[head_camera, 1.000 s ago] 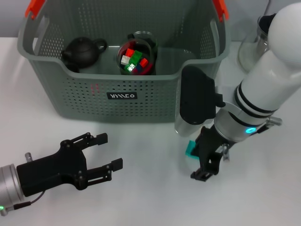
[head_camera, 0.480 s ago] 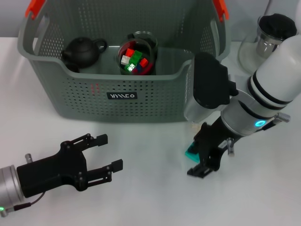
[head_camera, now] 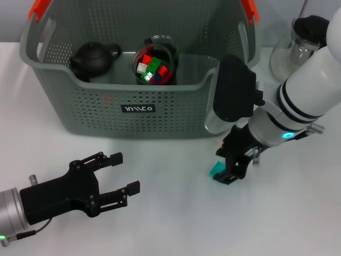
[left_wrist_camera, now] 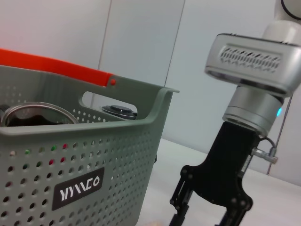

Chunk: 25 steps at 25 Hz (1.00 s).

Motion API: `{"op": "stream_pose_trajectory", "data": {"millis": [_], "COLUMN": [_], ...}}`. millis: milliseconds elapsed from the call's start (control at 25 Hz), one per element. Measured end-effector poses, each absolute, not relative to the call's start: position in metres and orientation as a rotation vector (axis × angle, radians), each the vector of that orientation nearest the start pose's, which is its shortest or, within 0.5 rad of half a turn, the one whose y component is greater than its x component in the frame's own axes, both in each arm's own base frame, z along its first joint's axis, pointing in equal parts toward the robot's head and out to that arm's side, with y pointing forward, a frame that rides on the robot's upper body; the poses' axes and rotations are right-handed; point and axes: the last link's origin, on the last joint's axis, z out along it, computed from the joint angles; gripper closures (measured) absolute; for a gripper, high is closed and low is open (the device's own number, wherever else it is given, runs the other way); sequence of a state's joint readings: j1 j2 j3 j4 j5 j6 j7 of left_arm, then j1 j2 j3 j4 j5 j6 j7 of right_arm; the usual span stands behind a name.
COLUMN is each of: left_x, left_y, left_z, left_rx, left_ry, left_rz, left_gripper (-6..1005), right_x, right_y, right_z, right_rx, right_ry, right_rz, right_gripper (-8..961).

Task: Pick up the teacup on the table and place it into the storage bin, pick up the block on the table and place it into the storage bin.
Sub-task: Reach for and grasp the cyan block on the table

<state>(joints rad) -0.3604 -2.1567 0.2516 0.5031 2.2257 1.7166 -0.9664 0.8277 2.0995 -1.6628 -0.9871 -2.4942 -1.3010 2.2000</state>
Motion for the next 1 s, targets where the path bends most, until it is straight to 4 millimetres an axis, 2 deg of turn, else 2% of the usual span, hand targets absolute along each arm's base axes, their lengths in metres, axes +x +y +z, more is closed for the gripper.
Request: {"op": "stream_pose_trajectory", "data": {"millis": [600,1000], "left_x": [-0.317,-0.316], "left_y": [0.241,0.242], "left_z": [-0.028,-0.028], "left_rx": [-2.548,-2.548], "left_ry": [-0.615,-0.613], "left_rz": [-0.862,-0.862], "left_gripper": [188,188], "right_x": [0.164,0.162], "right_y": [0.373,0.369], "right_z": [-0.092,-0.093], "right_rx": [-2.882,-2.922], "right_ry": [0.356,0.36], "right_rz": [-0.741,-0.755], "right_gripper": [346,347]}}
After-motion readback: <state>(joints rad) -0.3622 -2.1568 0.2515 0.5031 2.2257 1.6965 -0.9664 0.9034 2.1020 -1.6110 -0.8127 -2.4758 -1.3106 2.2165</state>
